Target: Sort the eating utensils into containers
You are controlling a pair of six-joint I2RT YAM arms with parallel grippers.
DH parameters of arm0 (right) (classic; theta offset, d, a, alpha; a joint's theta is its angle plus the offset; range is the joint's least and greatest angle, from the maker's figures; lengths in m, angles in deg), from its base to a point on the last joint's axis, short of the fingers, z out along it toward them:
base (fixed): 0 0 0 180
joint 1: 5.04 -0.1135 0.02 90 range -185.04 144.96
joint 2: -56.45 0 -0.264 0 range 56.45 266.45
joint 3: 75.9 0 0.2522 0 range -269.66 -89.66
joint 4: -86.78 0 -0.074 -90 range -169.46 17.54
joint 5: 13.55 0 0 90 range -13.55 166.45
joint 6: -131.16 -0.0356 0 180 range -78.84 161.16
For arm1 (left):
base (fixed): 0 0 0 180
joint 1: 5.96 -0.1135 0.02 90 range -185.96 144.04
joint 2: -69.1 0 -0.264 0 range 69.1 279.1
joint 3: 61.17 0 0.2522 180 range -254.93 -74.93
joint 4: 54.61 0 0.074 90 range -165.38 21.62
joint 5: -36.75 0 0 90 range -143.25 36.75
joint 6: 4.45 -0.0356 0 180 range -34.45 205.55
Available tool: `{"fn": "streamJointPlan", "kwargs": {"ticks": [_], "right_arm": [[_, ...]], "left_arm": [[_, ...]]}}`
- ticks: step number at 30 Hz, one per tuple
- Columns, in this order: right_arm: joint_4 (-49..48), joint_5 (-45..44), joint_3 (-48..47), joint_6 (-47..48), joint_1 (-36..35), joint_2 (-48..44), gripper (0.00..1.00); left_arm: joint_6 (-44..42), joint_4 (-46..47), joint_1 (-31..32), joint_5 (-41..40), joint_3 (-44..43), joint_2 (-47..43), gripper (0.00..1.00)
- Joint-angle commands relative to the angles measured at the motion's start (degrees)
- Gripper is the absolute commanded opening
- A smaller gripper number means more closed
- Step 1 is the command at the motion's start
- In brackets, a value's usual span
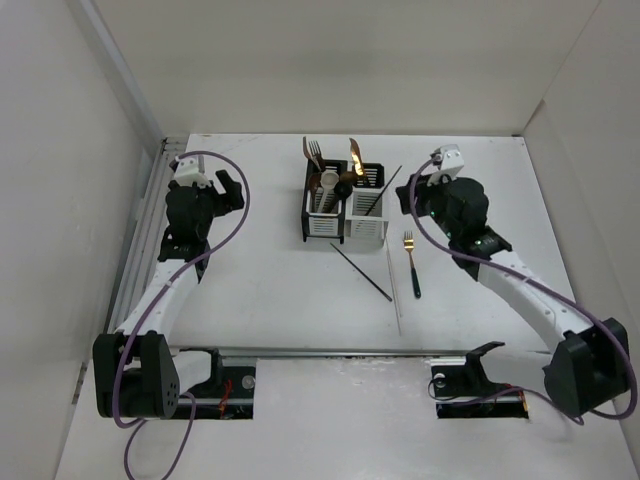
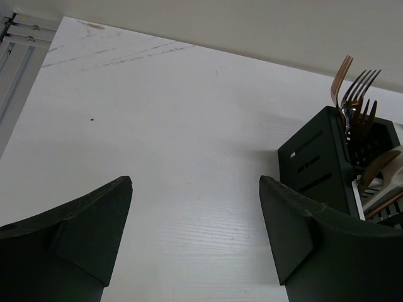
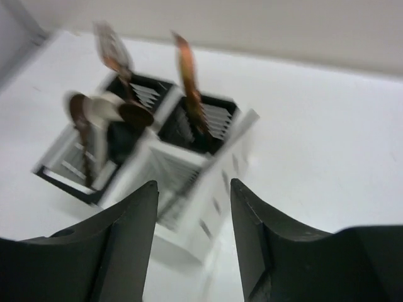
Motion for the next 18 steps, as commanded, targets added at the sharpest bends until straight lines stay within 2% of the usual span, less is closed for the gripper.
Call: {"fn": "streamJointPlan", "kwargs": {"ticks": [1, 2, 6, 10, 18], "right_arm": [[23.50, -1.96, -1.95, -3.74, 6.12, 1.00, 0.56], [31.19, -1.43, -4.22, -4.34, 7.19, 2.05, 0.56], [43.89, 0.59, -8.72, -3.12, 8.52, 10.48, 0.57], [46.47, 1.65, -7.85, -4.52, 8.52, 13.74, 0.59], [44.90, 1.13, -2.32, -9.97, 3.34, 15.42, 0.57]], "left_arm": [[1.47, 3.50, -0.18, 1.63, -0.51, -0.34, 0.80], [1.48, 3.50, -0.18, 1.64, -0.51, 0.18, 0.80], [2.61, 5.25, -0.18, 2.17, 0.71, 0.19, 0.80], [3.15, 6.30, -0.18, 2.69, 1.86, 0.19, 0.80], [3.15, 6.31, -0.18, 1.12, 3.62, -1.66, 0.80]]}}
